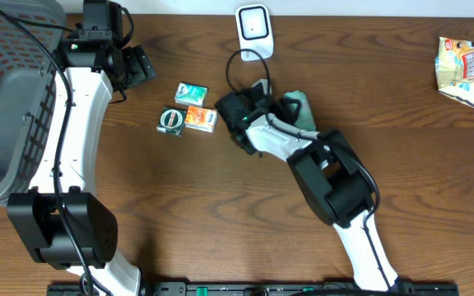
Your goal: Scan the item barcode
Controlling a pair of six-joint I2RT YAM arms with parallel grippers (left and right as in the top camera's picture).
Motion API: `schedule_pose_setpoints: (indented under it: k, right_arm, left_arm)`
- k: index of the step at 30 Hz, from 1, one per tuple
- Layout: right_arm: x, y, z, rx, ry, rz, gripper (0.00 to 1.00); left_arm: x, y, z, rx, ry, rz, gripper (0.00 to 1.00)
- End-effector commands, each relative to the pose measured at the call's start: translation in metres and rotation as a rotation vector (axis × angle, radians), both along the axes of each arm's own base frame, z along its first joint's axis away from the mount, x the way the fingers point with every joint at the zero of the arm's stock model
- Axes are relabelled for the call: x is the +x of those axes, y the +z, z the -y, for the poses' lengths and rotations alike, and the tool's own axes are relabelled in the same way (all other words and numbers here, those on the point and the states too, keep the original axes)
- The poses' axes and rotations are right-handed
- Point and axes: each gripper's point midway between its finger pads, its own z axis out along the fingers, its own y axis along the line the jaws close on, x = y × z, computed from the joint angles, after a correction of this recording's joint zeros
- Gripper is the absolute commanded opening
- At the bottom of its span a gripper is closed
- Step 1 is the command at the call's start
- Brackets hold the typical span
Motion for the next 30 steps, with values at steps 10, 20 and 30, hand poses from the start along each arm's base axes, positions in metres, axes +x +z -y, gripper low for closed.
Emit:
schedule_pose_setpoints:
  k: [10, 20, 30]
  right_arm:
    - [0.005, 0.094, -0.023, 0.623, 0.063, -0.028, 0.77]
    - [0.002, 0.022, 0.005, 0.903, 0.055, -0.383, 0.67]
    - [-0.014, -0.038, -0.005, 0.887, 0.023, -0.516, 0.34]
  left_arm:
    - [0.001, 0.0, -0.002, 0.014, 0.0, -0.001, 0.98]
    - [0.001, 0.0, -0.002, 0.014, 0.0, -0.001, 0.98]
    - [0.001, 0.0, -0.002, 0.014, 0.0, -0.001, 0.98]
